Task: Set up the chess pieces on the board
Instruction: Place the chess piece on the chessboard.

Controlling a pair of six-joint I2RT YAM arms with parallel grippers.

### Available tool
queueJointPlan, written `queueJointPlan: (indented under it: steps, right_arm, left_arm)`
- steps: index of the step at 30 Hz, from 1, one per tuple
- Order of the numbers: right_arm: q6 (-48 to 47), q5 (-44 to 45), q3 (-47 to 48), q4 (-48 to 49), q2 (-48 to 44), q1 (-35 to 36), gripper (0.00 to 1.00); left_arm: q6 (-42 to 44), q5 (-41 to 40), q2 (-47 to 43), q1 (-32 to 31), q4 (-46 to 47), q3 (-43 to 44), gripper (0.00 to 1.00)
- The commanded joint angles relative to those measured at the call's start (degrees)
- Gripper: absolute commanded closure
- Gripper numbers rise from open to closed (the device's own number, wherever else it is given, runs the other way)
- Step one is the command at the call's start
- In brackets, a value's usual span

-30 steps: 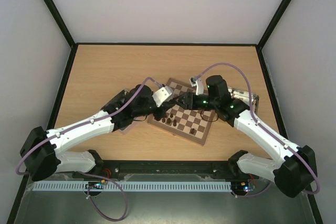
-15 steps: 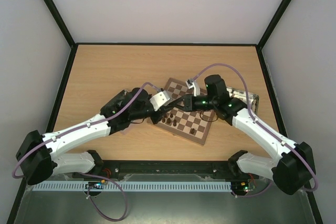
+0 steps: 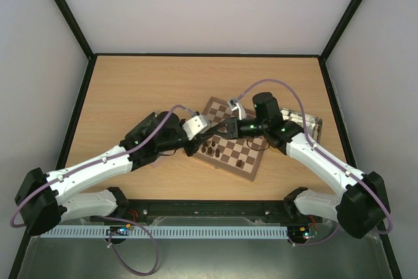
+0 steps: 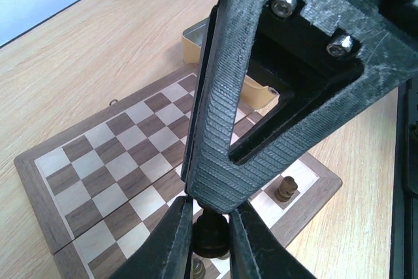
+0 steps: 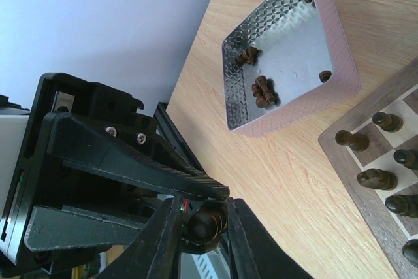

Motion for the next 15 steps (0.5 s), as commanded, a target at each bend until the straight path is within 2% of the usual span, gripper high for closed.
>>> queueJointPlan:
  steps: [1, 5, 7, 8, 12, 15]
  right_arm:
    - [0.02, -1.96, -1.34, -1.53, 1.71, 0.51, 0.85]
    - [0.01, -1.09, -1.18, -0.59, 1.36, 0.51, 0.98]
    - [-0.01, 0.98, -0.78, -0.4, 0.79, 0.51, 0.98]
    - [-0.04, 2.5, -0.57, -0.39, 0.49, 0.51, 0.98]
    - [-1.15, 13.15, 0.15, -2.33, -0.42, 0.51, 0.98]
    - [-3.73, 24.98, 0.89, -6.11, 0.31, 0.51, 0.98]
  left_arm:
    - [0.21, 0.78, -2.19, -0.19, 7.81, 0.67, 0.88]
    - [-0.03, 0.48, -2.41, -0.19, 7.92, 0.55, 0.86]
    - [-0.64, -0.28, -2.19, -0.24, 7.98, 0.4, 0.82]
    - [-1.15, -1.17, -1.99, -0.23, 7.99, 0.47, 0.77]
    - [-4.98, -7.94, -1.31, -0.15, 6.72, 0.03, 0.45]
    - [-9.01, -13.36, -1.74, 0.09, 5.98, -1.07, 0.29]
